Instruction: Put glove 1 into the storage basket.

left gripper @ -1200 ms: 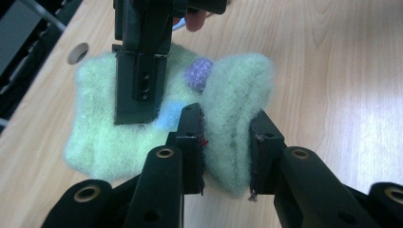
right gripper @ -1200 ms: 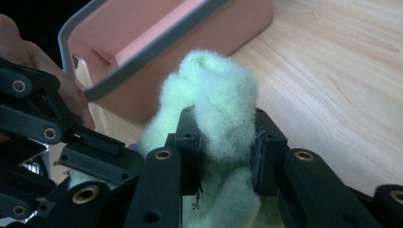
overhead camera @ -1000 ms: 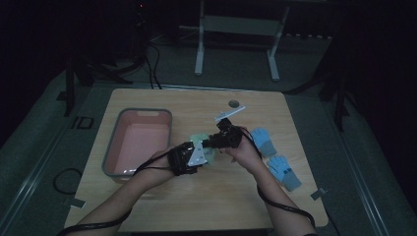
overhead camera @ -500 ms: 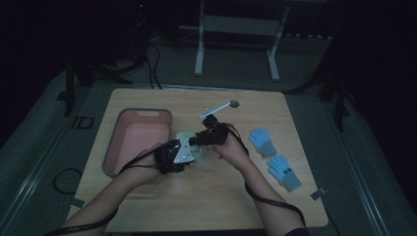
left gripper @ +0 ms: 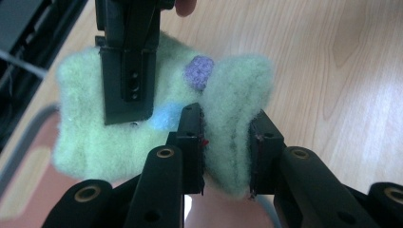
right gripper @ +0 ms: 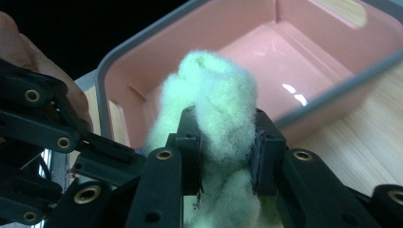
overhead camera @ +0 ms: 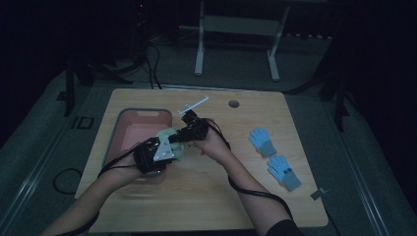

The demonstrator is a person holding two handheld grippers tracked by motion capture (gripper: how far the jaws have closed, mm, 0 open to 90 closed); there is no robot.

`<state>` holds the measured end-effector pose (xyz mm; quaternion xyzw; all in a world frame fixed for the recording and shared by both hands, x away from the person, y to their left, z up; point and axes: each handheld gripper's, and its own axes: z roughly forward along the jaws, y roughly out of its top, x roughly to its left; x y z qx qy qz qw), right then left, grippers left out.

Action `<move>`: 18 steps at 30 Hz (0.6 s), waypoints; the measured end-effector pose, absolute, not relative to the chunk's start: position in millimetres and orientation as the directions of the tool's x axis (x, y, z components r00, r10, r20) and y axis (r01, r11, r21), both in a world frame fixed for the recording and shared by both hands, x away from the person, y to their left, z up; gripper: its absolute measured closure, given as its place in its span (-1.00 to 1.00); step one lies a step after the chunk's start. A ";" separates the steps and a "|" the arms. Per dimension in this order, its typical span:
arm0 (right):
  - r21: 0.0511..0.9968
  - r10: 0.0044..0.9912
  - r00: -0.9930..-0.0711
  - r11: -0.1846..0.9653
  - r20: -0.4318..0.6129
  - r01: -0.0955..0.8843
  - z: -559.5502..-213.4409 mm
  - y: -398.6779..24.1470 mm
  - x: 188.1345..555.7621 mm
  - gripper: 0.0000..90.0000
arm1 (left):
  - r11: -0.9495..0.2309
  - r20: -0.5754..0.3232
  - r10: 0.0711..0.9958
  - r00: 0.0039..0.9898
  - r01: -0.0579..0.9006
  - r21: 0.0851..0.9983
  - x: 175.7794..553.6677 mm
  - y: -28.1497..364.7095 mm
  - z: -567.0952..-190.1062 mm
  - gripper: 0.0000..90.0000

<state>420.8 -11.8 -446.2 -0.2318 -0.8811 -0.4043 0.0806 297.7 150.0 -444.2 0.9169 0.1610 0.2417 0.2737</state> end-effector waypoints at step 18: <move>0.678 0.327 -0.872 0.549 0.363 0.488 -466.6 67.2 425.7 0.57 | -0.798 0.339 0.474 0.812 0.235 0.555 299.7 218.5 -464.1 0.61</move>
